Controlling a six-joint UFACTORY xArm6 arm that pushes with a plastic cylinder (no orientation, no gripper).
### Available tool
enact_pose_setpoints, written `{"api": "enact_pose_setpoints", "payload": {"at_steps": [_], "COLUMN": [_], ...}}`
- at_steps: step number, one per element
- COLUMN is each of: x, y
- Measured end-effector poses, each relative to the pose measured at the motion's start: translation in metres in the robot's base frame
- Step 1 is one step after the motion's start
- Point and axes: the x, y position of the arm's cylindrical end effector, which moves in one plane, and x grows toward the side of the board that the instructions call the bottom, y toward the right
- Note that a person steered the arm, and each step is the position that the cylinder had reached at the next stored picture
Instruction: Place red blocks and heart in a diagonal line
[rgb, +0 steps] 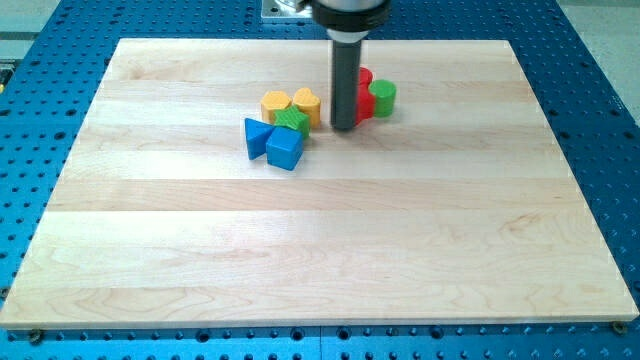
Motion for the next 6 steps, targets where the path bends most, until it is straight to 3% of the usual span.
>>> {"api": "enact_pose_setpoints", "payload": {"at_steps": [1, 2, 3, 4, 5, 6], "x": [-0.020, 0.004, 0.008, -0.025, -0.077, -0.084], "y": [0.001, 0.002, 0.045, 0.131, 0.152, 0.106]}}
